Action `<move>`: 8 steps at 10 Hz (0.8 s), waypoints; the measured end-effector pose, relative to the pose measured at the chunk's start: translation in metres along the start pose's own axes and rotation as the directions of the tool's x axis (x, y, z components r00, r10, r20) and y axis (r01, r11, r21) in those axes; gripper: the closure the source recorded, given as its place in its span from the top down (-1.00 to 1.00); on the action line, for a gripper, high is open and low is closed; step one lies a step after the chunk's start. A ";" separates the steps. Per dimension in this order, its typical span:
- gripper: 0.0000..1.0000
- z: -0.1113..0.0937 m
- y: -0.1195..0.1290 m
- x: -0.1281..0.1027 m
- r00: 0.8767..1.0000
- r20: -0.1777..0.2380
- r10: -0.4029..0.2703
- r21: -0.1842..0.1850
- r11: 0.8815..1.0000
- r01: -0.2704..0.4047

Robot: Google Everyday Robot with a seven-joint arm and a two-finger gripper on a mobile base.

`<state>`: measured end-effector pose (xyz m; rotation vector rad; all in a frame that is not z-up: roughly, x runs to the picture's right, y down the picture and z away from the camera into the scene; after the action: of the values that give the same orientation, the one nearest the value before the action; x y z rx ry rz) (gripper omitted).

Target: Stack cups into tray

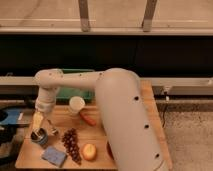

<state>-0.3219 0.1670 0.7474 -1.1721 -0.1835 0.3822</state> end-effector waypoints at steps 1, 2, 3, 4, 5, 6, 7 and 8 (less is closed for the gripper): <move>0.36 0.000 -0.001 -0.001 1.000 -0.001 -0.003 -0.002 1.000 0.003; 0.36 0.002 -0.001 -0.002 1.000 -0.003 -0.006 -0.006 1.000 0.006; 0.36 0.003 -0.001 -0.002 1.000 -0.004 -0.006 -0.009 1.000 0.006; 0.36 0.008 -0.002 -0.001 1.000 -0.009 -0.007 -0.013 1.000 0.007; 0.36 0.011 -0.002 -0.002 1.000 -0.008 -0.007 -0.011 1.000 0.007; 0.36 0.015 -0.004 -0.002 1.000 -0.008 -0.003 -0.005 1.000 0.003; 0.36 0.020 -0.005 -0.002 1.000 -0.011 0.003 0.003 1.000 -0.003; 0.36 0.026 -0.007 -0.002 1.000 -0.020 0.011 0.016 1.000 -0.011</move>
<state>-0.3304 0.1861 0.7642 -1.1609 -0.1566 0.3811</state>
